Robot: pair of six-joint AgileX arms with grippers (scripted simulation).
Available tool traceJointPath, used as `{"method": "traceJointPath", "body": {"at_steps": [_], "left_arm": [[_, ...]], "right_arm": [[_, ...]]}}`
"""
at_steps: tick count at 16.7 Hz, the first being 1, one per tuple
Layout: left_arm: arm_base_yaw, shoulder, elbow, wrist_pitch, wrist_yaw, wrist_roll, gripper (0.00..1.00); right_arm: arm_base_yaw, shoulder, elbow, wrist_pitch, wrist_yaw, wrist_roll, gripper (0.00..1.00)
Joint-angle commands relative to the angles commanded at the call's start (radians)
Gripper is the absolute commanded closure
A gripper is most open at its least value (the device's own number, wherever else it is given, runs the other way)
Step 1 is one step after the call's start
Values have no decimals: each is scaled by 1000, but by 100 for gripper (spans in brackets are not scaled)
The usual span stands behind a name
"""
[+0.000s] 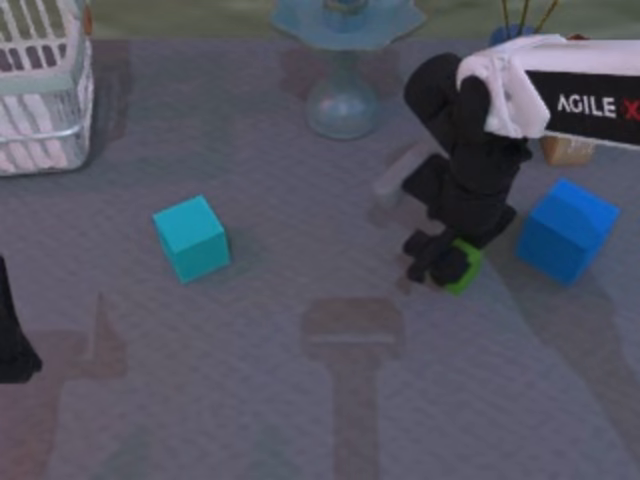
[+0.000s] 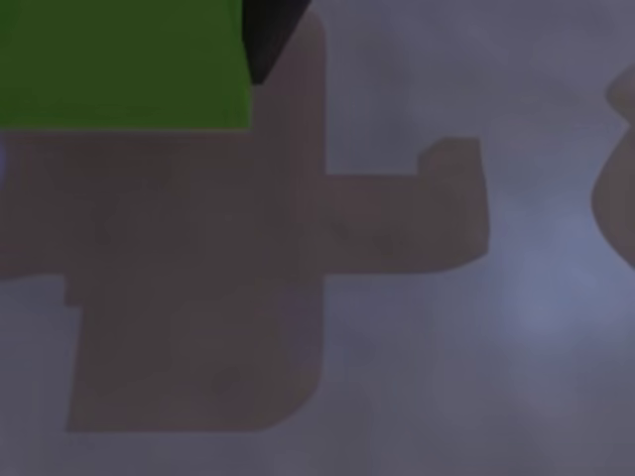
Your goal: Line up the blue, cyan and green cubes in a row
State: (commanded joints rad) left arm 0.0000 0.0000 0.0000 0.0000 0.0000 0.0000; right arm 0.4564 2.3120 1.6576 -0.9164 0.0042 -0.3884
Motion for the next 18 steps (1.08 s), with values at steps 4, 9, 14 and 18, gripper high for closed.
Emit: {"method": "traceJointPath", "body": {"at_steps": [4, 9, 14, 18], "left_arm": [[0, 0, 0, 0, 0, 0, 0], [0, 0, 0, 0, 0, 0, 0], [0, 0, 0, 0, 0, 0, 0], [0, 0, 0, 0, 0, 0, 0]], "right_arm": [[4, -49, 46, -57, -13, 6, 100], [7, -100, 163, -239, -13, 8, 100], [3, -106, 173, -252, -14, 9, 100], [47, -172, 101, -235, -15, -55, 100]]}}
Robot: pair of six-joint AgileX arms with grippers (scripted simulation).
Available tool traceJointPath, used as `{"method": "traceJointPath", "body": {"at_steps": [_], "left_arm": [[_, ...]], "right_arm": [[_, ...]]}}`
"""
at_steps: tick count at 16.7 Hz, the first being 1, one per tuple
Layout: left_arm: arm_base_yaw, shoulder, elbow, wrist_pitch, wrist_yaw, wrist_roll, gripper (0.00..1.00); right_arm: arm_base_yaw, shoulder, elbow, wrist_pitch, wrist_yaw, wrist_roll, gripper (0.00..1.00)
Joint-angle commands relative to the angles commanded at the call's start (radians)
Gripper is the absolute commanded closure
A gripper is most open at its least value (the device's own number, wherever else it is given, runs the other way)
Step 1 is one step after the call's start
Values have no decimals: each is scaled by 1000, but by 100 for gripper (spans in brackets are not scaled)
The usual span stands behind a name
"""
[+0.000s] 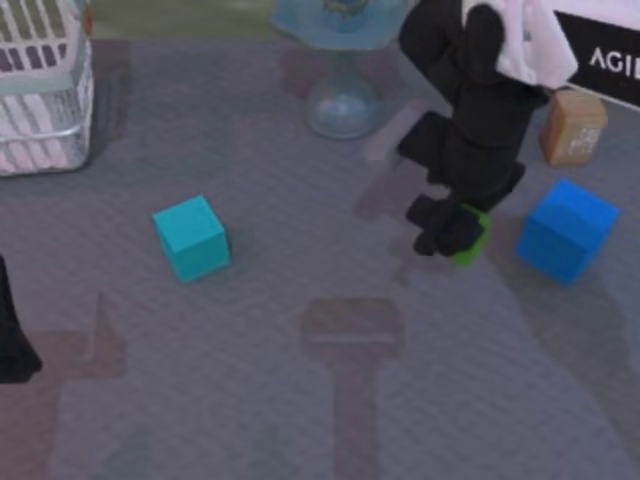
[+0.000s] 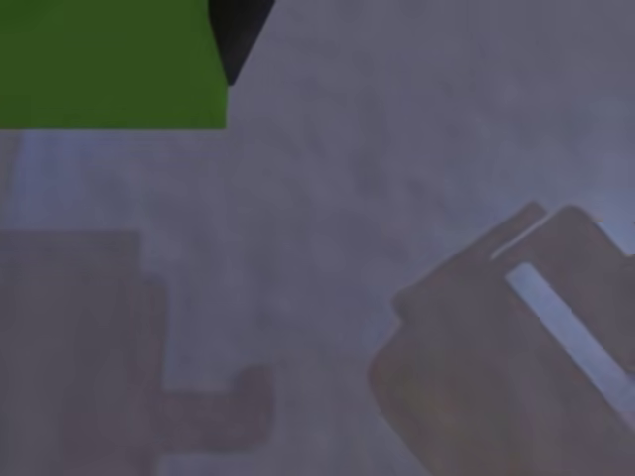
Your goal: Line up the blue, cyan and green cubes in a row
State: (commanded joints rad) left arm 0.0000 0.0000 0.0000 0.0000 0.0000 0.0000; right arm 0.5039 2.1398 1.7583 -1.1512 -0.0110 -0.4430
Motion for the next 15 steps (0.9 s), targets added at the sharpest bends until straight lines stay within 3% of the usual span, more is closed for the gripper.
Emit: {"method": "traceJointPath", "body": {"at_steps": [9, 15], "left_arm": [[0, 0, 0, 0, 0, 0, 0], [0, 0, 0, 0, 0, 0, 0]], "right_arm": [[232, -343, -434, 73, -9, -346, 100], [245, -362, -458, 79, -10, -367, 100]]}}
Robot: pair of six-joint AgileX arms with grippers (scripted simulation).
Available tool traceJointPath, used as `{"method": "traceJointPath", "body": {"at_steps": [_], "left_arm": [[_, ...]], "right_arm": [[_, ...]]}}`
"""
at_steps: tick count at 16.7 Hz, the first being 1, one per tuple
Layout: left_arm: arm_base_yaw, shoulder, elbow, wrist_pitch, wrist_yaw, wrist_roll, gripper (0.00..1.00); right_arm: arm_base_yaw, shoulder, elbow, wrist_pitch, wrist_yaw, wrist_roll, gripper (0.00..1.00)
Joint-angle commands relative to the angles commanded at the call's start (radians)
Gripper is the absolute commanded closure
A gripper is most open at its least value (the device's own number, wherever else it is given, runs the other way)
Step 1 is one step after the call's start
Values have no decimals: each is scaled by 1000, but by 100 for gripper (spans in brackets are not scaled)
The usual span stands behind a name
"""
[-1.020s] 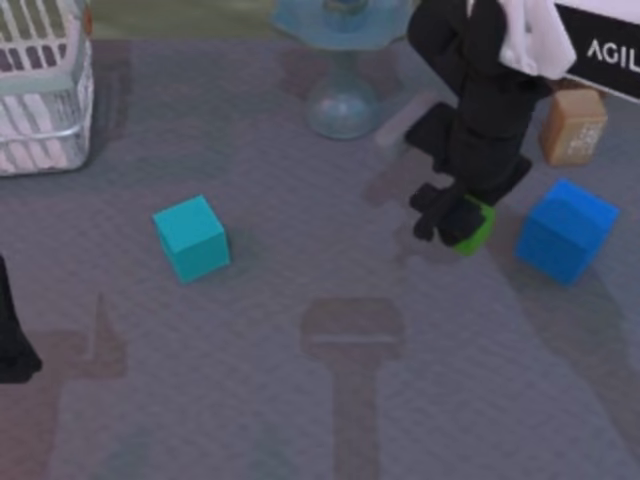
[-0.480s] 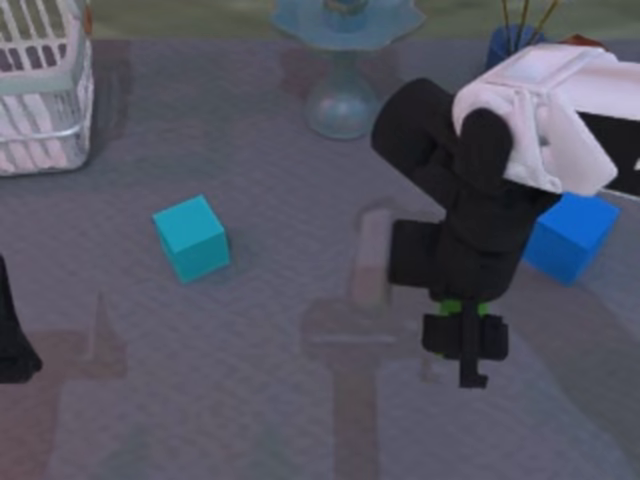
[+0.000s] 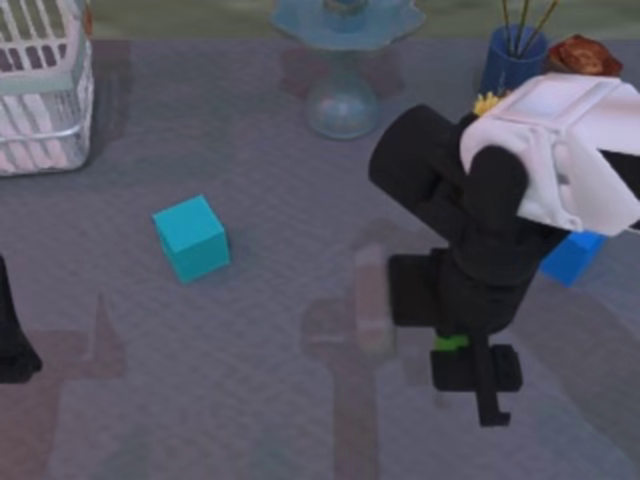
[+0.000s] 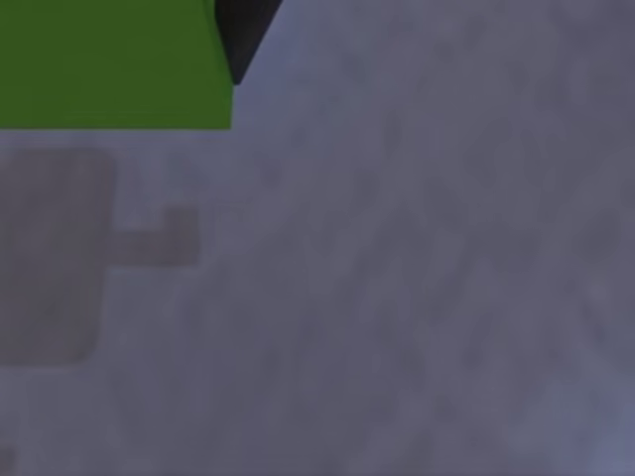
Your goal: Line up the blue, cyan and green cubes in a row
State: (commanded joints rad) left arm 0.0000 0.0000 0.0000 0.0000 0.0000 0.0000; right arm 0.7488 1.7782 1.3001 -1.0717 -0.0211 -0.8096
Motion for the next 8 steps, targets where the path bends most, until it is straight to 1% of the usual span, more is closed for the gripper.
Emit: {"method": "traceJointPath", "body": {"at_steps": [2, 6, 8], "left_arm": [[0, 0, 0, 0, 0, 0, 0], [0, 0, 0, 0, 0, 0, 0], [0, 0, 0, 0, 0, 0, 0]], "right_arm": [[2, 11, -27, 38, 0, -1, 100], [3, 60, -125, 201, 1, 2, 100], [5, 82, -166, 257, 1, 1, 100]]}}
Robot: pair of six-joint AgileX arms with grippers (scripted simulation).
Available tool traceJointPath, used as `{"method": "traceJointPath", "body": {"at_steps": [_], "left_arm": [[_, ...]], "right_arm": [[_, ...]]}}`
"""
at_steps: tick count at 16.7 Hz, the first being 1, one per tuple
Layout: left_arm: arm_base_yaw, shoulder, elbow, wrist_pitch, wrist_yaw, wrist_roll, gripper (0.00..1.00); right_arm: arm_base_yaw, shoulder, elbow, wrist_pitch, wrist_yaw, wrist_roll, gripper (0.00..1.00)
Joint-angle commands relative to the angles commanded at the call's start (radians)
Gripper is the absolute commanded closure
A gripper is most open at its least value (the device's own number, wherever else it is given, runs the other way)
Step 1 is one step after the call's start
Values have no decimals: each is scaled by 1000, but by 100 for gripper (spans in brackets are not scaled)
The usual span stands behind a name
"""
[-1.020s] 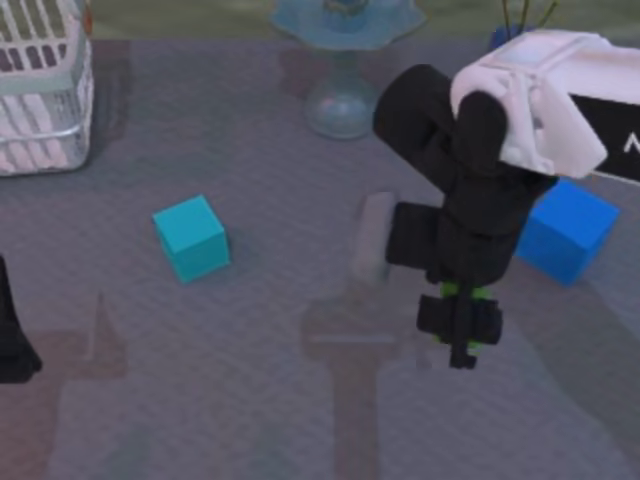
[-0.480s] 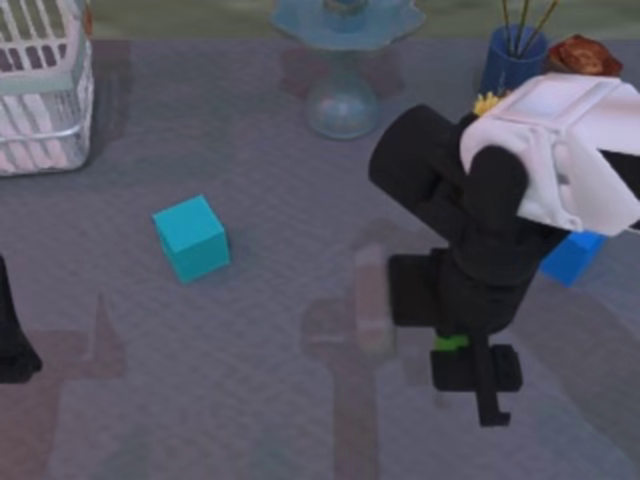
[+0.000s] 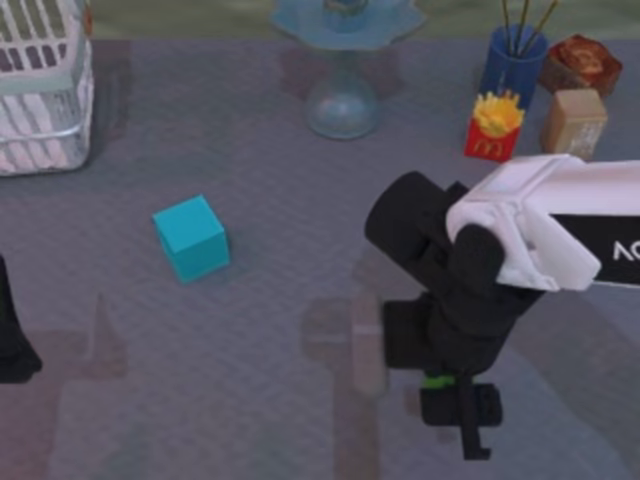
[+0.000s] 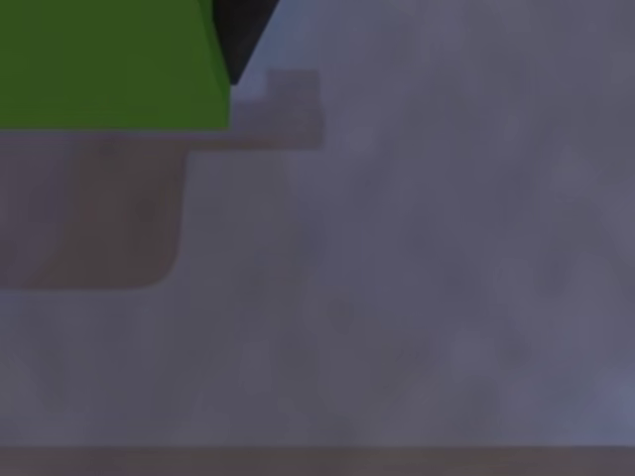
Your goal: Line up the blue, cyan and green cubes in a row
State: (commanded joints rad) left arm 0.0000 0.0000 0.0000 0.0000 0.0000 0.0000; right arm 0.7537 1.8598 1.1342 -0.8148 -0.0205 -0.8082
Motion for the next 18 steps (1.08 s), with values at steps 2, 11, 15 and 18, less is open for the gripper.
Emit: {"method": "traceJointPath", "body": {"at_steps": [2, 11, 15, 18], "left_arm": [[0, 0, 0, 0, 0, 0, 0], [0, 0, 0, 0, 0, 0, 0], [0, 0, 0, 0, 0, 0, 0], [0, 0, 0, 0, 0, 0, 0]], "right_arm": [[1, 7, -11, 14, 0, -1, 100], [1, 7, -11, 14, 0, -1, 55], [1, 7, -11, 14, 0, -1, 25], [1, 7, -11, 14, 0, -1, 2]]}}
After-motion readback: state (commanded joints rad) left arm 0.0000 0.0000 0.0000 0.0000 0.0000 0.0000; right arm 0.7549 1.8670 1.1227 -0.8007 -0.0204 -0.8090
